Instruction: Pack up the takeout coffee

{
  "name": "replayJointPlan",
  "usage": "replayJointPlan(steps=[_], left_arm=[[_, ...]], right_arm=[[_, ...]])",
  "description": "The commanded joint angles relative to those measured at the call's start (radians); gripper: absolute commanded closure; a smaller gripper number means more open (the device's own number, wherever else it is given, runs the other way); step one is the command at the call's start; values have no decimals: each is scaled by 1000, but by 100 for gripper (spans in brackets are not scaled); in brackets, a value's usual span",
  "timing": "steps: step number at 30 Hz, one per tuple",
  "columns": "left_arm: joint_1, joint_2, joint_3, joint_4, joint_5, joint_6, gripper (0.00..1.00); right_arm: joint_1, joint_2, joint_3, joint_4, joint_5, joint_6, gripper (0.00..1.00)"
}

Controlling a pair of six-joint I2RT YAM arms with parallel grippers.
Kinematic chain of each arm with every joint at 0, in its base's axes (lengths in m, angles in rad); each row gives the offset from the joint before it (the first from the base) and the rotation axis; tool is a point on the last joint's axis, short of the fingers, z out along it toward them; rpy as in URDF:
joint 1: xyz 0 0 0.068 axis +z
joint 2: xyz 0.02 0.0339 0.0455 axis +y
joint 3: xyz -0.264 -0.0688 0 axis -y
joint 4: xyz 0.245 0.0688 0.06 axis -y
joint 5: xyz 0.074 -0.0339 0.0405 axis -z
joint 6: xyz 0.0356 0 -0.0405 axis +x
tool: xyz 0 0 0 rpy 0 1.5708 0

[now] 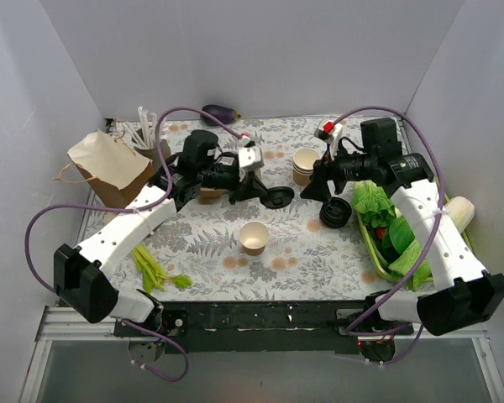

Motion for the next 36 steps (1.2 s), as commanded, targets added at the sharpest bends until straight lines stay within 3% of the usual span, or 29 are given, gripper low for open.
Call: replayJointPlan(steps=[1, 5, 8, 12, 16, 21, 28, 36], left_arm=[[117, -49, 2, -134, 68, -366, 100], [202, -66, -14, -244, 153, -385, 100], [222, -64, -87, -231, 226, -500, 100], [223, -81, -216, -140, 293, -652, 100], [231, -80, -310, -12, 274, -792, 100], [257, -65, -363, 136, 242, -988, 100], [277, -25, -379, 144, 212, -1022, 100], [288, 31, -385, 138, 176, -1017, 100]], right_arm=[[4, -15, -128, 256, 55, 109, 24], [4, -6, -168, 313, 55, 152, 25], [4, 8, -209, 288, 38, 123, 25], [6, 10, -258, 268, -30, 80, 25], [15, 19, -335, 270, -146, 50, 23], [58, 85, -326, 293, -168, 72, 23], [141, 255, -217, 305, -143, 102, 23], [161, 322, -198, 340, -163, 167, 23]])
